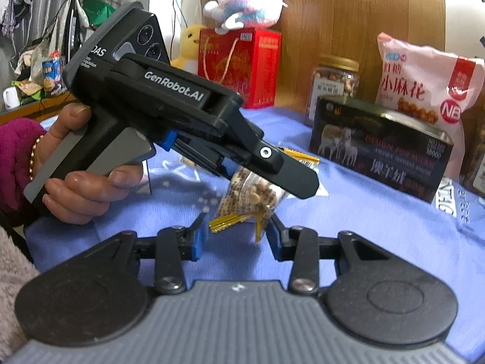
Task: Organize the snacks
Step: 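Carry the peanut packet over the tin and open the left gripper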
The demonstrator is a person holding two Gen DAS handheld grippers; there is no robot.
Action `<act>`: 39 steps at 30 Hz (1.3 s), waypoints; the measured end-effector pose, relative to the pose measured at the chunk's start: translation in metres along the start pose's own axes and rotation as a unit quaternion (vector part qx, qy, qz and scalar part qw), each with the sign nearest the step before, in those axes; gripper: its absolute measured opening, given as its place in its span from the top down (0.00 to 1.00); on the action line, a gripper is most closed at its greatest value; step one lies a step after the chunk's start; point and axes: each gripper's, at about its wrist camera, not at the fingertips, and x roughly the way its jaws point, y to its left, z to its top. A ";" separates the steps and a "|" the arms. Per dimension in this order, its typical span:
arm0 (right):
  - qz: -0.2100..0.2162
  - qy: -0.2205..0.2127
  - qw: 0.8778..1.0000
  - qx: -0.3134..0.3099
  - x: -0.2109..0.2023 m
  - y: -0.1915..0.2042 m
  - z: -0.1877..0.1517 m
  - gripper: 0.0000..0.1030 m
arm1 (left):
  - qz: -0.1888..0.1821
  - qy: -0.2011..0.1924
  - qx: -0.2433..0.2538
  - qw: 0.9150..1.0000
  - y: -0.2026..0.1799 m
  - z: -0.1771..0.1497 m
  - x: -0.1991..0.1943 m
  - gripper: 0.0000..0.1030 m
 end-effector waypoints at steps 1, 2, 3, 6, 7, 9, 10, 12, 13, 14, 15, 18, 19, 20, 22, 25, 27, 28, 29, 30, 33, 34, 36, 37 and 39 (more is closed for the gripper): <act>-0.001 -0.005 1.000 0.000 -0.001 -0.001 0.002 0.58 | 0.000 -0.004 -0.001 1.000 -0.002 0.003 -0.001 0.41; -0.003 -0.011 1.000 -0.001 -0.002 -0.002 0.005 0.58 | -0.001 -0.007 0.001 1.000 -0.004 0.007 -0.002 0.41; -0.005 -0.016 1.000 -0.003 -0.003 -0.003 0.007 0.58 | 0.000 -0.011 0.006 1.000 -0.007 0.011 -0.003 0.41; -0.014 -0.036 0.999 -0.009 -0.005 -0.008 0.015 0.58 | 0.003 -0.021 0.030 0.999 -0.017 0.025 -0.003 0.41; -0.017 -0.042 0.999 -0.010 -0.006 -0.010 0.019 0.58 | 0.005 -0.024 0.039 0.999 -0.021 0.031 -0.003 0.41; -0.023 -0.053 0.998 -0.011 -0.006 -0.017 0.026 0.58 | 0.007 -0.029 0.055 0.998 -0.026 0.042 -0.001 0.41; -0.026 -0.058 0.998 -0.011 -0.006 -0.020 0.029 0.57 | 0.007 -0.032 0.061 0.998 -0.028 0.048 0.000 0.41; -0.032 -0.067 0.997 -0.013 -0.004 -0.028 0.037 0.57 | 0.009 -0.037 0.072 0.997 -0.031 0.060 0.002 0.41; -0.036 -0.071 0.997 -0.015 -0.002 -0.032 0.042 0.57 | 0.009 -0.039 0.075 0.996 -0.032 0.066 0.004 0.41; -0.040 -0.075 0.996 -0.016 0.000 -0.035 0.045 0.57 | 0.008 -0.040 0.077 0.996 -0.031 0.074 0.006 0.41; -0.042 -0.078 0.996 -0.015 0.002 -0.040 0.050 0.57 | 0.007 -0.041 0.077 0.996 -0.031 0.081 0.009 0.41; -0.051 -0.087 0.995 -0.009 0.009 -0.055 0.059 0.57 | 0.011 -0.040 0.081 0.996 -0.028 0.107 0.020 0.41; -0.054 -0.089 0.995 -0.007 0.012 -0.060 0.063 0.57 | 0.015 -0.041 0.085 0.995 -0.027 0.115 0.024 0.41; -0.056 -0.090 0.994 -0.004 0.016 -0.067 0.068 0.57 | 0.020 -0.043 0.090 0.995 -0.026 0.121 0.026 0.41; -0.057 -0.089 0.994 0.003 0.023 -0.080 0.078 0.57 | 0.033 -0.048 0.095 0.994 -0.022 0.136 0.033 0.41; -0.058 -0.086 0.994 0.011 0.040 -0.098 0.094 0.56 | 0.051 -0.050 0.089 0.993 -0.010 0.156 0.044 0.39; -0.061 -0.081 0.995 0.010 0.053 -0.107 0.100 0.52 | 0.075 -0.047 0.082 0.993 0.002 0.166 0.053 0.36; -0.062 -0.081 0.995 0.012 0.060 -0.111 0.102 0.51 | 0.089 -0.043 0.082 0.992 0.008 0.170 0.059 0.34; -0.064 -0.079 0.995 0.015 0.068 -0.115 0.104 0.51 | 0.103 -0.040 0.083 0.990 0.012 0.172 0.064 0.28; -0.067 -0.075 0.995 0.017 0.076 -0.118 0.104 0.49 | 0.121 -0.036 0.083 0.989 0.017 0.174 0.070 0.24; -0.079 -0.051 0.995 0.030 0.096 -0.127 0.103 0.47 | 0.153 -0.026 0.074 0.985 0.029 0.176 0.081 0.22; -0.077 -0.053 0.995 0.039 0.096 -0.129 0.100 0.46 | 0.153 -0.028 0.069 0.985 0.032 0.174 0.080 0.22; -0.075 -0.057 0.994 0.055 0.090 -0.130 0.095 0.46 | 0.147 -0.033 0.067 0.986 0.034 0.172 0.073 0.22; -0.080 -0.062 0.993 0.055 0.085 -0.129 0.092 0.45 | 0.148 -0.038 0.068 0.986 0.033 0.170 0.068 0.22; -0.083 -0.070 0.992 0.057 0.076 -0.125 0.088 0.45 | 0.147 -0.049 0.069 0.986 0.029 0.168 0.056 0.22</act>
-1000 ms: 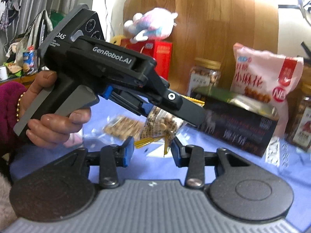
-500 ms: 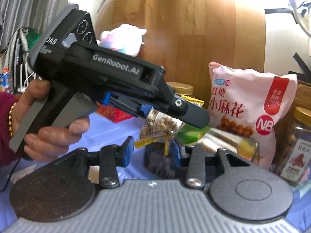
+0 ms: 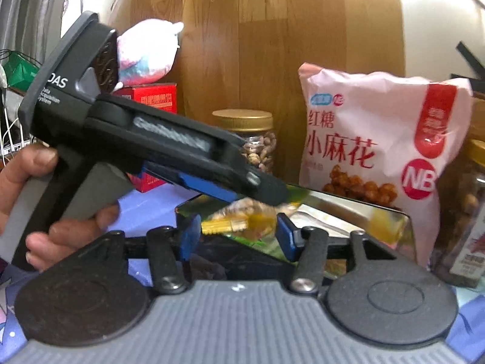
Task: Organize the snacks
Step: 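Carry the peanut packet over the tin and open the left gripper, then close the right gripper on the edge of the flat seed packet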
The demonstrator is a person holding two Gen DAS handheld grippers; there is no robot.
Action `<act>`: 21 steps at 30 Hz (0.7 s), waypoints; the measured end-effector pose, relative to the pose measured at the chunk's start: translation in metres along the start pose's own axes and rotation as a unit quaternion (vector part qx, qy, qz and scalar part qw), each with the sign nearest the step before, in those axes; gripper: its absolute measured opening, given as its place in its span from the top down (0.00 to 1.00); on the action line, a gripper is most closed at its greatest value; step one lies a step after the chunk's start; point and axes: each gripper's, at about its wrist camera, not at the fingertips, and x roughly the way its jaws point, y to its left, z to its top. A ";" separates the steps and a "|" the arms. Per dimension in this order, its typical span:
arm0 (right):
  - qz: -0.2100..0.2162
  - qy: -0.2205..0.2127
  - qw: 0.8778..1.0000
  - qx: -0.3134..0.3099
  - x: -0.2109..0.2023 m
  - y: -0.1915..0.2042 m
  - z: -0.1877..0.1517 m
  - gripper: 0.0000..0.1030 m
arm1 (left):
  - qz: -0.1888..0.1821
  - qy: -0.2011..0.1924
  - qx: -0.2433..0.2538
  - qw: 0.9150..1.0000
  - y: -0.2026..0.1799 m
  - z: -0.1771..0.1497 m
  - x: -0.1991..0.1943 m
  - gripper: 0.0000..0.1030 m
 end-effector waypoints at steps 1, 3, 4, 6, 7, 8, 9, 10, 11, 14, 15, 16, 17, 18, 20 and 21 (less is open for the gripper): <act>0.001 -0.004 1.000 0.004 -0.007 0.002 -0.002 0.45 | -0.003 -0.008 -0.002 1.000 0.001 -0.001 -0.011 0.22; 0.002 -0.008 1.000 0.013 -0.020 0.006 -0.005 0.45 | -0.001 -0.021 -0.008 1.000 0.004 -0.003 -0.031 0.22; 0.006 -0.010 1.000 0.019 -0.027 0.009 -0.008 0.45 | 0.001 -0.029 -0.013 0.999 0.007 -0.007 -0.044 0.22; 0.023 -0.010 0.999 0.035 -0.037 0.015 -0.012 0.45 | 0.007 -0.042 -0.022 0.999 0.015 -0.017 -0.071 0.22; 0.036 -0.006 0.998 0.043 -0.036 0.016 -0.014 0.45 | 0.013 -0.047 -0.028 0.998 0.021 -0.023 -0.085 0.22; 0.053 0.003 0.997 0.053 -0.039 0.022 -0.019 0.45 | 0.022 -0.051 -0.036 0.998 0.028 -0.031 -0.098 0.22; 0.069 0.014 0.996 0.061 -0.040 0.028 -0.023 0.45 | 0.032 -0.052 -0.048 0.997 0.035 -0.040 -0.111 0.22; 0.088 0.029 0.994 0.066 -0.035 0.034 -0.026 0.44 | 0.040 -0.052 -0.064 0.996 0.043 -0.050 -0.122 0.22; 0.110 0.047 0.990 0.070 -0.032 0.043 -0.031 0.42 | 0.044 -0.051 -0.080 0.995 0.050 -0.059 -0.130 0.22; 0.147 0.088 0.984 0.052 -0.021 0.073 -0.039 0.28 | 0.042 -0.037 -0.128 0.990 0.068 -0.090 -0.147 0.22; 0.151 0.097 0.983 0.041 -0.017 0.082 -0.040 0.25 | 0.041 -0.030 -0.139 0.989 0.070 -0.099 -0.150 0.22; 0.152 0.105 0.982 0.030 -0.014 0.090 -0.040 0.23 | 0.039 -0.023 -0.147 0.988 0.072 -0.108 -0.152 0.22; 0.153 0.114 0.982 0.018 -0.010 0.099 -0.040 0.22 | 0.034 -0.016 -0.156 0.987 0.072 -0.116 -0.151 0.21; 0.153 0.120 0.981 0.010 -0.007 0.104 -0.040 0.21 | 0.026 -0.007 -0.165 0.986 0.072 -0.123 -0.149 0.19; 0.140 0.138 0.981 -0.004 0.000 0.112 -0.043 0.21 | 0.012 0.007 -0.174 0.985 0.069 -0.133 -0.142 0.12; 0.130 0.147 0.981 -0.012 0.003 0.114 -0.045 0.21 | 0.005 0.012 -0.173 0.985 0.065 -0.137 -0.137 0.11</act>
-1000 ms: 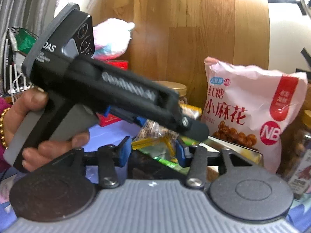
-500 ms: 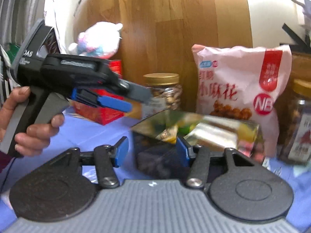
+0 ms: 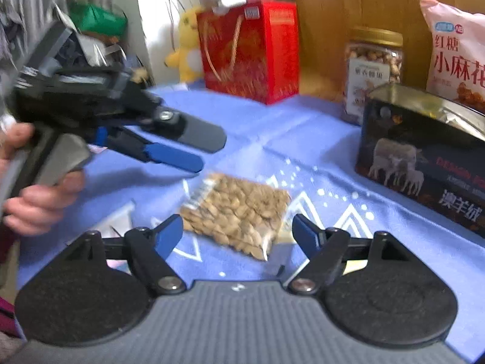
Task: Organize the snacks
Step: 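Close the right gripper on the edge of the flat seed packet, then lift the seed packet with the right gripper, turning it upright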
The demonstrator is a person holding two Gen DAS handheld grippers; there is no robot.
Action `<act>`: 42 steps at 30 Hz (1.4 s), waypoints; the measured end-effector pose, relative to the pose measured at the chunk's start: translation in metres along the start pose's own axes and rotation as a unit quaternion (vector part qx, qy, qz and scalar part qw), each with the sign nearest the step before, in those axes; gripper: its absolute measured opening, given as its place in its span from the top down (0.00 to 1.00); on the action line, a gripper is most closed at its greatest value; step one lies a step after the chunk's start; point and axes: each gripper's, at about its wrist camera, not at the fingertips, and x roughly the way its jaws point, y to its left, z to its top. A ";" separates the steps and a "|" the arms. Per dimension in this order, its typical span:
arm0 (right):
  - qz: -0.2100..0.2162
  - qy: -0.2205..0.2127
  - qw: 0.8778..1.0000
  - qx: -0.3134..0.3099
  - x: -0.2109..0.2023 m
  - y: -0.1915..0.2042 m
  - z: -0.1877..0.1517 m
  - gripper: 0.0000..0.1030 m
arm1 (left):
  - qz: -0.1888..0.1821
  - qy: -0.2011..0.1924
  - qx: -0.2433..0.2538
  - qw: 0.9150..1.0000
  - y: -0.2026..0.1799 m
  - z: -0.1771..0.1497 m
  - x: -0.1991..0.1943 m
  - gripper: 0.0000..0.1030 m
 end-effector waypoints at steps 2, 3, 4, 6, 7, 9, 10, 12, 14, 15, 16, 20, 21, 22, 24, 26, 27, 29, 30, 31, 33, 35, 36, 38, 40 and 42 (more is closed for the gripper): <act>-0.010 0.001 1.000 -0.005 0.005 0.000 -0.004 0.18 | -0.004 -0.002 0.008 1.000 -0.007 -0.008 0.010 0.05; -0.009 -0.002 1.000 -0.002 0.003 -0.002 -0.007 0.18 | -0.006 -0.008 0.014 1.000 -0.011 -0.011 0.012 0.05; -0.007 -0.005 1.000 0.003 0.003 -0.003 -0.008 0.18 | -0.019 -0.008 0.017 1.000 -0.016 -0.011 0.016 0.06; 0.000 -0.010 1.000 0.015 0.002 -0.011 -0.007 0.19 | -0.073 0.013 -0.004 0.997 -0.018 -0.012 0.025 0.20; 0.003 -0.014 1.000 0.022 -0.002 -0.011 -0.009 0.20 | -0.098 0.030 -0.018 0.995 -0.019 -0.012 0.034 0.27; 0.004 -0.020 0.999 0.035 -0.005 -0.016 -0.011 0.21 | -0.090 0.040 -0.005 0.995 -0.026 -0.014 0.045 0.33; 0.004 -0.022 0.999 0.039 -0.004 -0.016 -0.011 0.21 | -0.074 0.037 0.017 0.996 -0.032 -0.016 0.047 0.39; 0.002 -0.025 0.999 0.044 -0.004 -0.018 -0.010 0.21 | -0.063 0.035 0.032 0.997 -0.036 -0.017 0.047 0.40; 0.003 -0.026 0.999 0.048 -0.003 -0.018 -0.009 0.21 | -0.054 0.026 0.028 0.998 -0.033 -0.015 0.038 0.37; 0.003 -0.027 0.998 0.048 -0.005 -0.016 -0.010 0.21 | -0.043 0.013 0.026 0.999 -0.029 -0.013 0.029 0.35; 0.002 -0.027 0.998 0.048 -0.005 -0.015 -0.010 0.21 | -0.033 -0.003 0.022 0.999 -0.024 -0.011 0.019 0.30; 0.002 -0.026 0.999 0.047 -0.006 -0.013 -0.011 0.20 | -0.008 -0.024 -0.032 0.999 0.007 -0.004 -0.006 0.24; 0.004 -0.026 0.998 0.049 -0.006 -0.014 -0.011 0.20 | -0.015 -0.021 -0.046 0.999 0.013 -0.003 -0.008 0.24; 0.008 -0.027 0.998 0.053 -0.006 -0.016 -0.011 0.21 | -0.025 -0.016 -0.057 0.998 0.017 -0.003 -0.008 0.24; 0.017 -0.031 0.997 0.068 -0.007 -0.021 -0.011 0.21 | -0.046 0.000 -0.071 0.996 0.020 -0.004 -0.001 0.24; 0.028 -0.035 0.995 0.085 -0.009 -0.026 -0.012 0.21 | -0.056 0.007 -0.063 0.996 0.014 -0.004 0.010 0.24; 0.032 -0.037 0.995 0.092 -0.009 -0.028 -0.012 0.21 | -0.060 0.008 -0.058 0.997 0.010 -0.003 0.014 0.24; 0.039 -0.039 0.993 0.101 -0.010 -0.030 -0.013 0.21 | -0.071 0.012 -0.058 0.996 0.005 -0.002 0.024 0.24; 0.041 -0.039 0.993 0.103 -0.010 -0.030 -0.013 0.21 | -0.075 0.014 -0.061 0.995 0.003 0.000 0.027 0.24; 0.042 -0.040 0.993 0.103 -0.011 -0.030 -0.013 0.21 | -0.080 0.017 -0.063 0.995 0.003 0.001 0.030 0.24; 0.043 -0.040 0.993 0.103 -0.011 -0.029 -0.014 0.21 | -0.073 0.018 -0.060 0.995 0.001 0.001 0.031 0.25; 0.053 -0.039 0.992 0.111 -0.012 -0.031 -0.014 0.20 | -0.053 0.010 -0.040 0.998 -0.001 0.000 0.026 0.25; 0.063 -0.039 0.990 0.122 -0.013 -0.035 -0.015 0.21 | -0.041 0.003 -0.027 0.999 -0.002 -0.001 0.024 0.25; 0.087 -0.041 0.983 0.158 -0.014 -0.046 -0.016 0.28 | -0.042 -0.006 -0.025 0.999 0.002 -0.005 0.021 0.25; 0.132 -0.044 0.966 0.219 -0.015 -0.063 -0.019 0.44 | -0.048 -0.017 -0.024 0.998 0.006 -0.009 0.018 0.25; 0.165 -0.051 0.945 0.276 -0.015 -0.078 -0.024 0.46 | -0.051 -0.024 -0.022 0.998 0.007 -0.011 0.017 0.25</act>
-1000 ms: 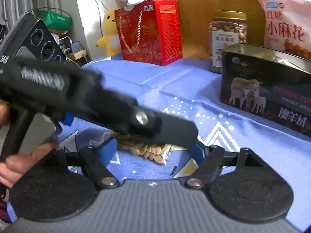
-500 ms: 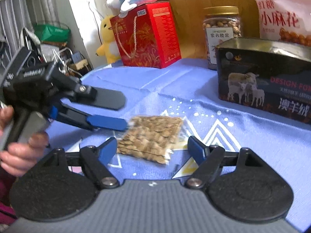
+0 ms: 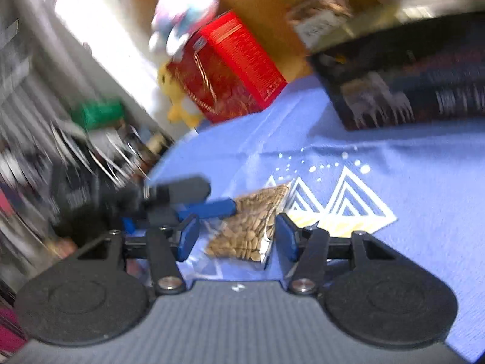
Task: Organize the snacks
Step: 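Lift the seed packet with the right gripper, turning it upright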
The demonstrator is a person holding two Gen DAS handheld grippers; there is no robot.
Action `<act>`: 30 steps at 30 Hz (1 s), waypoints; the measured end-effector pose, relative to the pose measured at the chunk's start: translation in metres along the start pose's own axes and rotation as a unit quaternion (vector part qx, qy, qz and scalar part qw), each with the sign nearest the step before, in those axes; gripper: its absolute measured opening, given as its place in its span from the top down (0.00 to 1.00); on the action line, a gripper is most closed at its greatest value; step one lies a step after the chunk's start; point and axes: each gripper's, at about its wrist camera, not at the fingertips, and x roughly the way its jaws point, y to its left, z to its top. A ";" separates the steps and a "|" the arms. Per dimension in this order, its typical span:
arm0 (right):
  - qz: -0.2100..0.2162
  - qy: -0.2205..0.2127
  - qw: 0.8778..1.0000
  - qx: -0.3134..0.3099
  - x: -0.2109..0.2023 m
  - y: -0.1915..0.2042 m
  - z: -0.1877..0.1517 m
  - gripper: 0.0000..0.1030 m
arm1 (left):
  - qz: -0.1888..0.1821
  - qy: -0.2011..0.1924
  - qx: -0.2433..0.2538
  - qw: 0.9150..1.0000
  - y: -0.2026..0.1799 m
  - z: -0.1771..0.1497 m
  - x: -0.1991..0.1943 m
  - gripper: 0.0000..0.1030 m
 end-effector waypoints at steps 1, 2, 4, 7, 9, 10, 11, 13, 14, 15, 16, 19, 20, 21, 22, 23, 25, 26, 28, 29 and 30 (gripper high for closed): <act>0.010 0.001 1.000 0.030 0.000 -0.007 0.001 0.48 | 0.000 -0.001 0.002 1.000 0.000 0.000 0.000 0.25; 0.012 0.005 0.999 0.046 0.001 -0.011 0.001 0.51 | 0.000 -0.001 0.004 1.000 -0.001 0.000 0.000 0.25; 0.012 0.010 0.998 0.055 0.003 -0.011 0.001 0.53 | 0.003 -0.005 0.009 1.000 -0.001 0.000 -0.001 0.25; -0.003 0.020 0.999 0.029 0.009 0.002 -0.002 0.62 | -0.001 -0.012 0.005 1.000 0.003 0.000 -0.003 0.25; -0.040 0.022 0.999 0.005 0.012 0.011 -0.006 0.90 | 0.001 -0.019 0.001 1.000 0.005 0.000 -0.005 0.25; -0.047 0.023 0.999 -0.002 0.012 0.012 -0.006 0.90 | -0.001 -0.019 -0.001 1.000 0.006 0.000 -0.006 0.25; -0.050 0.017 0.999 -0.007 0.010 0.015 -0.008 0.90 | -0.001 -0.019 -0.002 1.000 0.005 0.000 -0.006 0.25; -0.059 0.009 0.998 -0.021 0.008 0.021 -0.012 0.90 | -0.005 -0.017 -0.001 1.000 0.004 -0.001 -0.007 0.22; -0.060 0.007 0.998 -0.025 0.006 0.022 -0.013 0.91 | -0.007 -0.017 -0.003 1.000 0.004 -0.001 -0.008 0.18; -0.058 0.003 0.998 -0.027 0.004 0.025 -0.015 0.91 | -0.007 -0.019 -0.005 1.000 0.003 -0.001 -0.011 0.15; -0.057 -0.001 0.998 -0.030 0.003 0.027 -0.016 0.91 | -0.004 -0.024 -0.006 1.000 0.003 -0.001 -0.014 0.10; -0.048 -0.013 0.998 -0.034 -0.007 0.031 -0.016 0.93 | 0.008 -0.041 -0.021 0.999 0.008 -0.001 -0.029 0.02; -0.042 -0.016 0.998 -0.032 -0.010 0.031 -0.015 0.93 | 0.008 -0.042 -0.028 0.999 0.011 -0.001 -0.033 0.01; -0.035 -0.018 0.999 -0.027 -0.013 0.031 -0.014 0.93 | 0.006 -0.042 -0.033 0.999 0.013 -0.001 -0.036 0.01; -0.028 -0.018 0.999 -0.019 -0.016 0.030 -0.014 0.94 | 0.002 -0.042 -0.037 0.998 0.015 -0.002 -0.038 0.00; -0.023 -0.019 0.999 -0.012 -0.017 0.028 -0.013 0.94 | -0.004 -0.039 -0.039 0.998 0.015 -0.003 -0.039 0.00; -0.014 -0.020 1.000 -0.005 -0.018 0.030 -0.014 0.94 | -0.017 -0.029 -0.036 0.999 0.014 -0.006 -0.037 0.00; -0.009 -0.021 1.000 -0.003 -0.017 0.032 -0.014 0.94 | -0.019 -0.024 -0.031 0.999 0.011 -0.008 -0.035 0.00; -0.001 -0.023 1.000 -0.001 -0.021 0.036 -0.013 0.94 | -0.016 -0.018 -0.020 1.000 0.007 -0.011 -0.029 0.00; 0.001 -0.025 1.000 -0.002 -0.022 0.038 -0.012 0.94 | -0.017 -0.016 -0.017 1.000 0.005 -0.012 -0.027 0.00; 0.003 -0.028 1.000 -0.004 -0.025 0.041 -0.012 0.94 | -0.023 -0.014 -0.018 0.999 0.003 -0.013 -0.026 0.00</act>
